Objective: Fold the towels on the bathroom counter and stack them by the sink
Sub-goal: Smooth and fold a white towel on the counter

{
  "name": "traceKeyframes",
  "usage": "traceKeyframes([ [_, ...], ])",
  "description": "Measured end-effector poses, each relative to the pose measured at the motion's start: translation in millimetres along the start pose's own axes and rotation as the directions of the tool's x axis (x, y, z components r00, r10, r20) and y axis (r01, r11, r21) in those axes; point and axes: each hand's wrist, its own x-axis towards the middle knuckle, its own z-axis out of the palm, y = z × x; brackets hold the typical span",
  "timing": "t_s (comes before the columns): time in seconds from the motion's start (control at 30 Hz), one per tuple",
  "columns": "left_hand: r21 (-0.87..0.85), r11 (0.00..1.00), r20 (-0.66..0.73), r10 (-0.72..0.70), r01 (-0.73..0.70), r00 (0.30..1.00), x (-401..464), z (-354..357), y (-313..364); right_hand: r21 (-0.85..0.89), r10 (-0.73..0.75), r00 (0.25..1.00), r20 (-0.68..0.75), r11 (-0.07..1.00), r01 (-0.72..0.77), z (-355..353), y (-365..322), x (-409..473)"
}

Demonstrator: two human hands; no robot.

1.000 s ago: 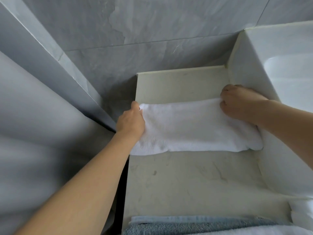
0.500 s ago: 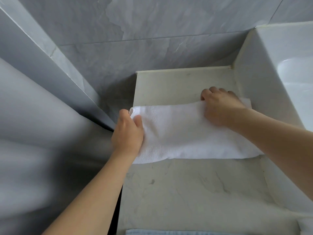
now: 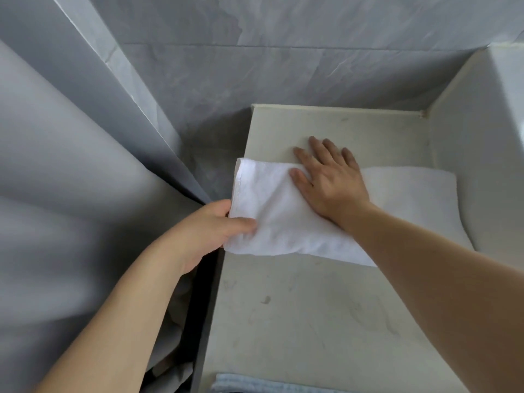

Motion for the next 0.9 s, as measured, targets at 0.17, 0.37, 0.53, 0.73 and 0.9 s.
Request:
traceKeyframes([
  [0.17, -0.081, 0.993, 0.031, 0.088, -0.085, 0.996, 0, -5, -8, -0.004, 0.023, 0.999, -0.03, 1.0, -0.023, 0, 4, 8],
  [0.37, 0.221, 0.975, -0.175, 0.062, -0.022, 0.983, 20, -10, -13, -0.005, 0.019, 0.999, -0.043, 1.0, -0.019, 1, 8, 11],
  [0.53, 0.397, 0.917, -0.376, 0.113, 0.05, 0.92, 25, 13, -13, 0.015, 0.027, 0.998, -0.062, 1.0, -0.027, 2, 9, 12],
  [0.73, 0.771, 0.619, -0.558, 0.543, 0.15, 0.627, 8, 48, -10, 0.05, 0.022, 0.994, -0.106, 0.999, -0.017, 3, 8, 13],
  [0.9, 0.85, 0.514, -0.292, 0.641, -0.115, 0.71, 28, 89, -14, 0.216, 0.057, 0.983, -0.172, 0.976, -0.019, -3, 10, 18],
])
